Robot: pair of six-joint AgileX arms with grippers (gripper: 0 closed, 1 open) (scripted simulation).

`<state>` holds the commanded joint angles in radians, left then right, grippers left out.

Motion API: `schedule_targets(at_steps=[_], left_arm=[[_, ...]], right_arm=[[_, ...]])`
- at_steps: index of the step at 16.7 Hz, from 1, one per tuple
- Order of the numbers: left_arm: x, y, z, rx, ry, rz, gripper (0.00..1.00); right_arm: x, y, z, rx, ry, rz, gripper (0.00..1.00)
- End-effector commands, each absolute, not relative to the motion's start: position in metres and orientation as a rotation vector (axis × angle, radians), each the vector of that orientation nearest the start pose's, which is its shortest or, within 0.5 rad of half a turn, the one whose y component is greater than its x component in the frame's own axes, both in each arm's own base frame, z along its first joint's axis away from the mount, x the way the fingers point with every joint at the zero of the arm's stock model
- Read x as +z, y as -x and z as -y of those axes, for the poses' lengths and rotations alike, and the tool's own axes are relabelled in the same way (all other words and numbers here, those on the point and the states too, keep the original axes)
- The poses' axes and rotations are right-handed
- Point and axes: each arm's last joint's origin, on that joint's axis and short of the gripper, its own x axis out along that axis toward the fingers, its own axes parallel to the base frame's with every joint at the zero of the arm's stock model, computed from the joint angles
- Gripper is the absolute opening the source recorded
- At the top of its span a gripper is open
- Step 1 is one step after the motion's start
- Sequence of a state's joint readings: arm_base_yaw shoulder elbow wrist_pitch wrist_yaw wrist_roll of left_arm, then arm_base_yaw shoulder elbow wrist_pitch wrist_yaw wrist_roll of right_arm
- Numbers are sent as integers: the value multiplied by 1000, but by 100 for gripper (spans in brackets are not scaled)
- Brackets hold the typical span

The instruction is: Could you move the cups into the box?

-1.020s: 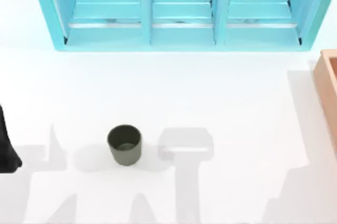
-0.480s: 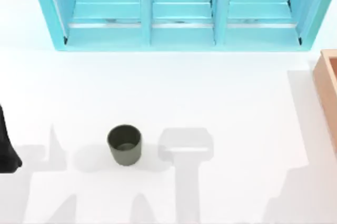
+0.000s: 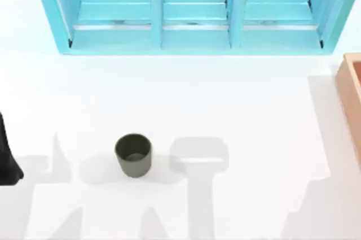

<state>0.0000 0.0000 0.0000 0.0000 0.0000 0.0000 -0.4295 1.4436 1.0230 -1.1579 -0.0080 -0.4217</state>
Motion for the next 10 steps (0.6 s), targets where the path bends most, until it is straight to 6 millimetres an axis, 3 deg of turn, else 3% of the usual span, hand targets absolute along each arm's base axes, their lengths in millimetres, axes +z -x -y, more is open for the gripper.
schedule_targets(at_steps=[7,10], left_arm=[[160,-106,1,0,0,0,100],[160,-106,1,0,0,0,100]], right_arm=[[218,-219,98,0,-17,-1574,100],[235,-222,100,1,-22,-1578,100]])
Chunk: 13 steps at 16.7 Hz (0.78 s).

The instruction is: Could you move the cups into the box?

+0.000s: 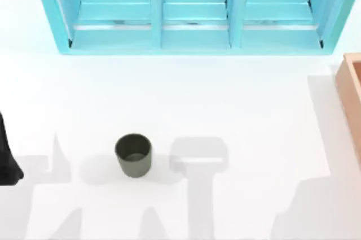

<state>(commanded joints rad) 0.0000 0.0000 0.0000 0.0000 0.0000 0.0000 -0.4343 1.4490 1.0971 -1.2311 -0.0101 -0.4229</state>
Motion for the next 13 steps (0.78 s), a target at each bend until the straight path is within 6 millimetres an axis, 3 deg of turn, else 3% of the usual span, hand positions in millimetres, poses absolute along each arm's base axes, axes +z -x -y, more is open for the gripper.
schedule_targets(at_steps=[7,13], left_arm=[[160,-106,1,0,0,0,100],[160,-106,1,0,0,0,100]], right_arm=[[310,-220,99,0,-18,-1576,100],[317,-219,98,1,-16,-1575,100]])
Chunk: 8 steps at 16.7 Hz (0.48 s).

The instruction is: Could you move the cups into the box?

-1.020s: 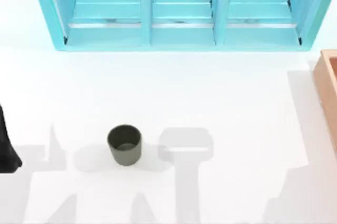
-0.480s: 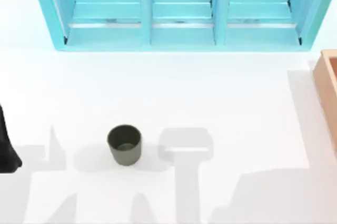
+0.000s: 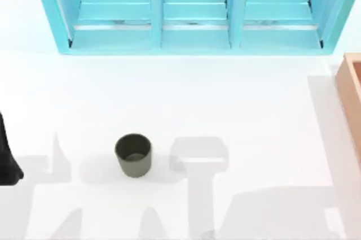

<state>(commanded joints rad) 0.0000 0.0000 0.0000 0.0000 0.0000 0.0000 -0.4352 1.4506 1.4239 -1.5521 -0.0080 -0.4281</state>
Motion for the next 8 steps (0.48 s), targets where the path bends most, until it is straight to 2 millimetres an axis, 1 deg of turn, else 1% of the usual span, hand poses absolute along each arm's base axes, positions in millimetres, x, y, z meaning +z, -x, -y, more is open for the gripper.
schedule_targets(at_steps=[2,3,5,7,8], left_arm=[[160,-106,1,0,0,0,100],[160,-106,1,0,0,0,100],[160,-106,1,0,0,0,100],[160,-106,1,0,0,0,100],[160,-106,1,0,0,0,100]], right_arm=[[317,-222,97,-1,-14,-1575,100],[319,-229,94,-4,-10,-1575,100],[322,-249,82,-16,3,-1573,100],[325,-279,57,-32,23,-1567,100],[325,-295,38,-40,36,-1562,100]])
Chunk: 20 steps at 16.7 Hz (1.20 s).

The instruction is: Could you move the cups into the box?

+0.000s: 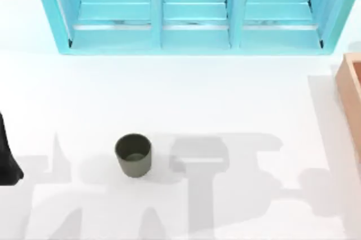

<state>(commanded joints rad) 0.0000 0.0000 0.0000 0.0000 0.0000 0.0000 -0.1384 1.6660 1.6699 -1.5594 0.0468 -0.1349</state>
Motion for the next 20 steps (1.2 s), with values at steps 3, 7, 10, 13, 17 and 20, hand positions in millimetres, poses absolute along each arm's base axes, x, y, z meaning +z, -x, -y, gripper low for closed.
schedule_targets(at_steps=[3,7,10,13,17,20], left_arm=[[160,-106,1,0,0,0,100],[160,-106,1,0,0,0,100],[160,-106,1,0,0,0,100],[160,-106,1,0,0,0,100],[160,-106,1,0,0,0,100],[160,-106,1,0,0,0,100]], right_arm=[[320,-339,-44,-55,84,-1539,100],[294,-352,-194,-64,143,-1487,100],[268,-325,-298,-60,150,-1425,100],[247,-288,-371,-48,104,-1356,100],[232,-249,-425,-22,20,-1288,100],[229,-236,-438,-9,-6,-1271,100]])
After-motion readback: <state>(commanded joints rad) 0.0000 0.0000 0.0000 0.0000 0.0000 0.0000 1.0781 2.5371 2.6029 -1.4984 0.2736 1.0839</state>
